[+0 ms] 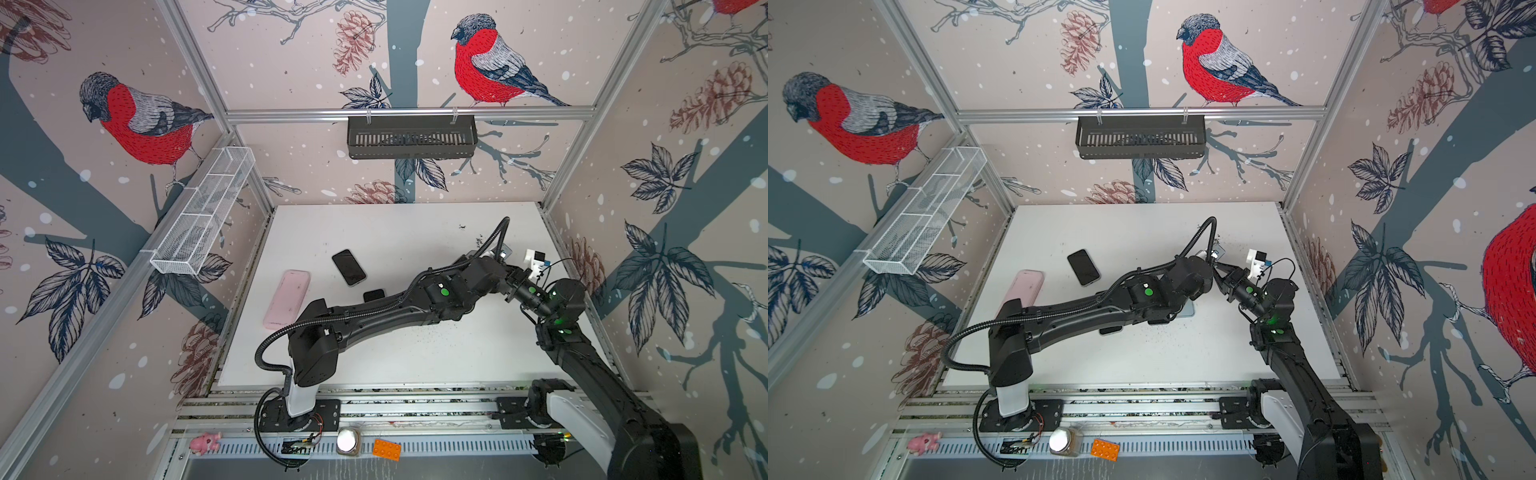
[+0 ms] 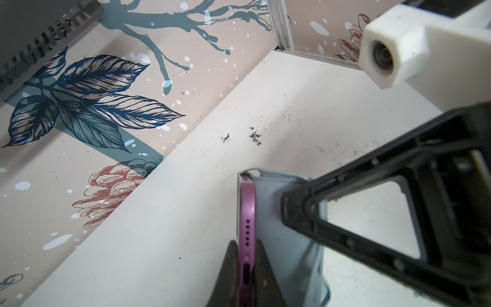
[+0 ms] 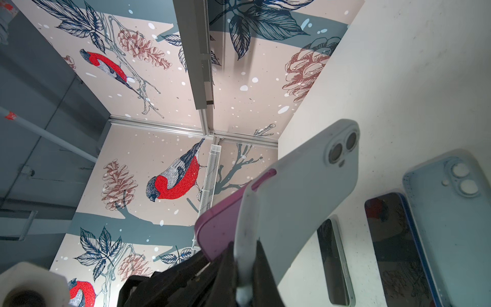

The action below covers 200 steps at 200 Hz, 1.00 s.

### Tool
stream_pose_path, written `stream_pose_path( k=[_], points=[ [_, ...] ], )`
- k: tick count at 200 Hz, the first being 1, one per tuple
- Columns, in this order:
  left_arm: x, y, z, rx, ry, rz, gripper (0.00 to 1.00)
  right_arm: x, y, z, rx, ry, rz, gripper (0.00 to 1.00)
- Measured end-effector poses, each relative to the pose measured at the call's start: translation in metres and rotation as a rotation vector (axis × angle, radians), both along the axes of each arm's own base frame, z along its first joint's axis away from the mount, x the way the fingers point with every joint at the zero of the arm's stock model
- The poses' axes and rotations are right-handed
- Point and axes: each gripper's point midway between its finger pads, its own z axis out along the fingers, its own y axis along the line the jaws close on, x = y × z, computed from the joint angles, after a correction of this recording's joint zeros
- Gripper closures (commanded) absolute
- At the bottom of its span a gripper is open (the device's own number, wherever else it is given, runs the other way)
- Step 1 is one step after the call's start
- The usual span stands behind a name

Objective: Take the phone out of the phone case
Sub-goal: Remove the phone case from the phone, then place the phone at the top-center of the table.

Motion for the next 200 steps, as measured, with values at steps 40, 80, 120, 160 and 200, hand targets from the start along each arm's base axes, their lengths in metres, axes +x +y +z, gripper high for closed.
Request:
stream_pose_path(
  k=[40, 80, 120, 160, 200],
  points=[
    [-0.006, 0.011, 0.008, -0.006, -0.015, -0.023, 1.0, -0.004, 0.003, -0.001, -0.013, -0.009, 0.023, 0.99],
    [-0.011, 0.026, 0.023, -0.029, -0.054, -0.031, 1.0, -0.008, 0.006, -0.004, -0.045, -0.03, 0.044, 0.99],
    [-0.018, 0.04, 0.041, -0.052, -0.095, -0.05, 1.0, -0.002, -0.003, -0.029, -0.08, 0.025, -0.02, 0.99],
    [-0.022, 0.052, 0.061, -0.077, -0.156, -0.06, 1.0, 0.002, -0.005, -0.049, -0.092, 0.088, -0.043, 0.99],
    [-0.017, 0.071, 0.064, -0.04, -0.213, -0.049, 1.0, 0.008, -0.01, -0.058, -0.095, 0.118, -0.075, 0.99]
  ],
)
